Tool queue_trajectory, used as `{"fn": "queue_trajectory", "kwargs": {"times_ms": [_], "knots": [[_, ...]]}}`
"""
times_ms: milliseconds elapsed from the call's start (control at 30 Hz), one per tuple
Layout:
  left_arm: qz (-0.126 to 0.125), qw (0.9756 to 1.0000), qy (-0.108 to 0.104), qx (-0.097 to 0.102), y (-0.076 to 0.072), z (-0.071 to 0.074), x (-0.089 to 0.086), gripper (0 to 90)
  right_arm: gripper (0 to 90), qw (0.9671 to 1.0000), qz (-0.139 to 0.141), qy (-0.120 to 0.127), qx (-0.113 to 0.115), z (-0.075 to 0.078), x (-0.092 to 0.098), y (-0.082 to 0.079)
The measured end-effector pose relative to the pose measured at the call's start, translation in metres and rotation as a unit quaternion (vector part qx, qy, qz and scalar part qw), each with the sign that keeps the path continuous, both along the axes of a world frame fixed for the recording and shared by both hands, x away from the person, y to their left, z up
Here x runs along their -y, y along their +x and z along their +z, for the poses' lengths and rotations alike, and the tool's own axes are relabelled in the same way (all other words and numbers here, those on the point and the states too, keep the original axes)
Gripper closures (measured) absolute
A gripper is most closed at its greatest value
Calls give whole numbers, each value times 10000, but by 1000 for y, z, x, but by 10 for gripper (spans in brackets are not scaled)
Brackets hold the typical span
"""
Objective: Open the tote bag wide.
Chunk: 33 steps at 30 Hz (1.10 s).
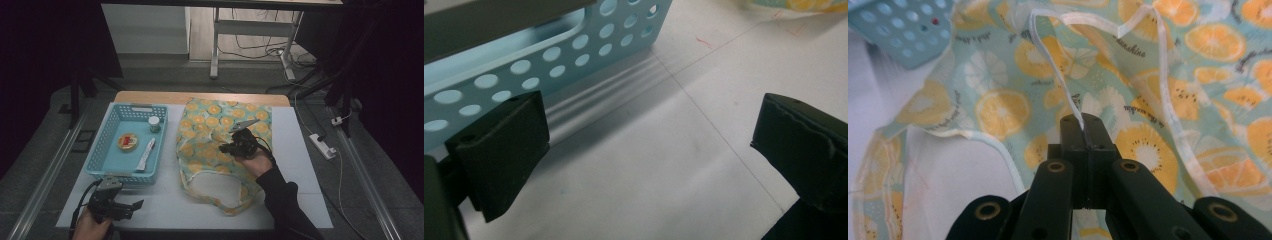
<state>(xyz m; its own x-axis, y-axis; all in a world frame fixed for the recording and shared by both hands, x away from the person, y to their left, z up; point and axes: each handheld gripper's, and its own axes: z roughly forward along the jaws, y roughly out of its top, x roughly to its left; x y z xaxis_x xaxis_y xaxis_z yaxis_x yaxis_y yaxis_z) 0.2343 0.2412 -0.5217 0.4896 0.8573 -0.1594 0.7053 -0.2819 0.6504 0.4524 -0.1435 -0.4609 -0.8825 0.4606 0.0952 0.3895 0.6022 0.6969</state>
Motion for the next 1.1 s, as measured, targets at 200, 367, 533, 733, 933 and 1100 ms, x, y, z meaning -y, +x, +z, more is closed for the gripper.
{"fn": "queue_trajectory", "kwargs": {"times_ms": [200,367,533,733,933,1100], "knots": [[-10,10000,-5,0,0,0,0,17,900,9999,74,140,51,14,-1,-4],[-12,10000,-40,-7,0,0,-1,21,900,9995,98,136,261,21,-2,-8],[7,9999,-112,-5,0,0,-2,20,900,9990,119,107,415,25,-3,-11],[13,9998,-181,2,0,0,-4,19,900,9984,120,133,537,31,-1,-14],[14,9997,-255,9,0,1,-5,19,900,9977,133,175,634,37,-1,-19],[28,9996,-280,11,0,0,-6,18,900,9974,135,193,688,42,-1,-21]]}}
